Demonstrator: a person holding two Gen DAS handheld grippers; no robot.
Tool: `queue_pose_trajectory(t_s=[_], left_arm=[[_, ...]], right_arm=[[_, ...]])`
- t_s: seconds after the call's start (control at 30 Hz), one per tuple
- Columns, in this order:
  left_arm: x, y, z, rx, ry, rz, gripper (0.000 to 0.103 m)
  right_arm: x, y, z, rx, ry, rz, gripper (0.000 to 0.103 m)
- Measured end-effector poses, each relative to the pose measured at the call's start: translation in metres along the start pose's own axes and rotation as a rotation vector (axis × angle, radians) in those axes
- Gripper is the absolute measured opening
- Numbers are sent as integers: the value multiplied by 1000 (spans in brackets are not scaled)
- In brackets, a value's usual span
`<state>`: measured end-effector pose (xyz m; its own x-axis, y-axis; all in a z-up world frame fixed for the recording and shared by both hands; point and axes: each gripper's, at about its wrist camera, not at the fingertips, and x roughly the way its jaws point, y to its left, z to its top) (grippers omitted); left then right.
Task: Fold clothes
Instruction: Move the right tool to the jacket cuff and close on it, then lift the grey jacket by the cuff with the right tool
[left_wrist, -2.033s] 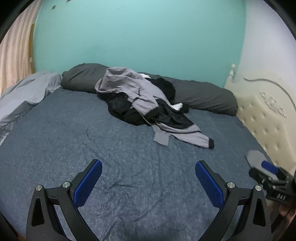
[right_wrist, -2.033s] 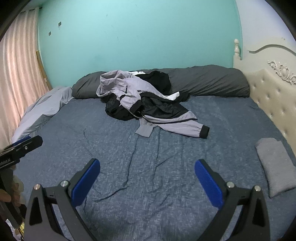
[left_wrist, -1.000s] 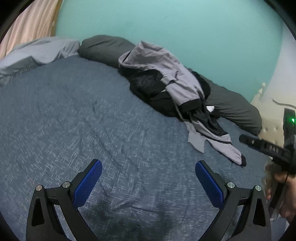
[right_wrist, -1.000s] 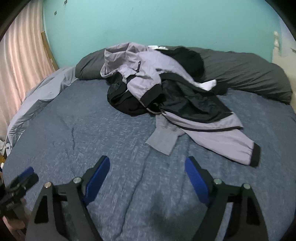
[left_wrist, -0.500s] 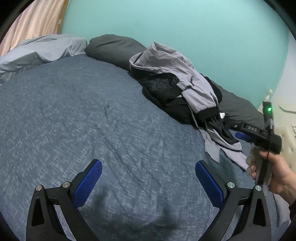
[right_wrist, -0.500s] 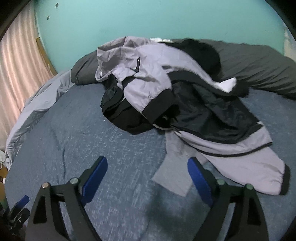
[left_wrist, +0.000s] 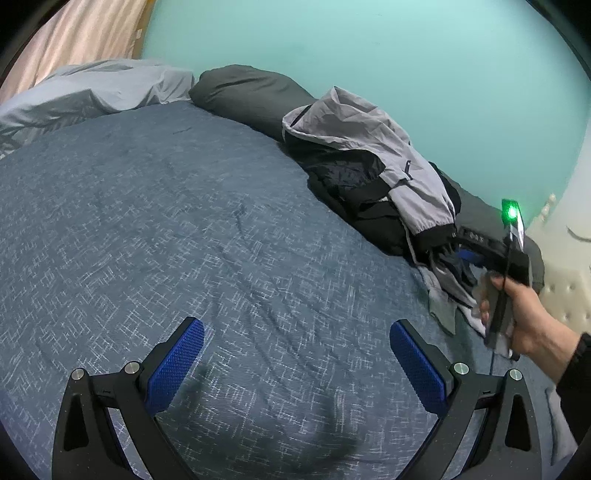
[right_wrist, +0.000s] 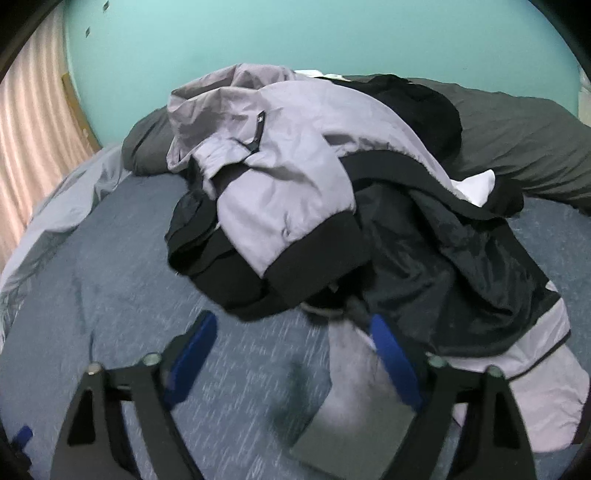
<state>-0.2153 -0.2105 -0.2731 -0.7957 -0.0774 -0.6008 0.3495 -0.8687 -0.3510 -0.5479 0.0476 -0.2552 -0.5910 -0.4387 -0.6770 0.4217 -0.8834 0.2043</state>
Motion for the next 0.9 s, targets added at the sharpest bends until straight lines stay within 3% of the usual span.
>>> queue_pose_trajectory(t_s=[0.2, 0.33, 0.37, 0.43, 0.47, 0.53, 0.77, 0.9], left_arm=[[5, 1, -4, 27, 10, 10, 103], [4, 2, -4, 34, 5, 10, 103], [4, 3, -4, 37, 4, 10, 103], [5, 2, -3, 39, 4, 8, 103], [5, 2, -4, 40, 4, 7, 103], [5, 2, -4, 39, 6, 3, 103], [-7, -3, 0, 49, -27, -10, 103], [-12, -4, 5, 48, -30, -24, 103]], right_arm=[[21, -4, 9, 119, -49, 48, 80], [33, 4, 16, 79, -39, 20, 78], [34, 3, 17, 93, -41, 39, 73], [32, 1, 19, 117, -59, 71, 36], [28, 4, 19, 105, -70, 71, 31], [20, 12, 18, 55, -79, 74, 12], [-23, 21, 18, -10, -120, 80, 5], [-68, 16, 8, -9, -149, 135, 5]])
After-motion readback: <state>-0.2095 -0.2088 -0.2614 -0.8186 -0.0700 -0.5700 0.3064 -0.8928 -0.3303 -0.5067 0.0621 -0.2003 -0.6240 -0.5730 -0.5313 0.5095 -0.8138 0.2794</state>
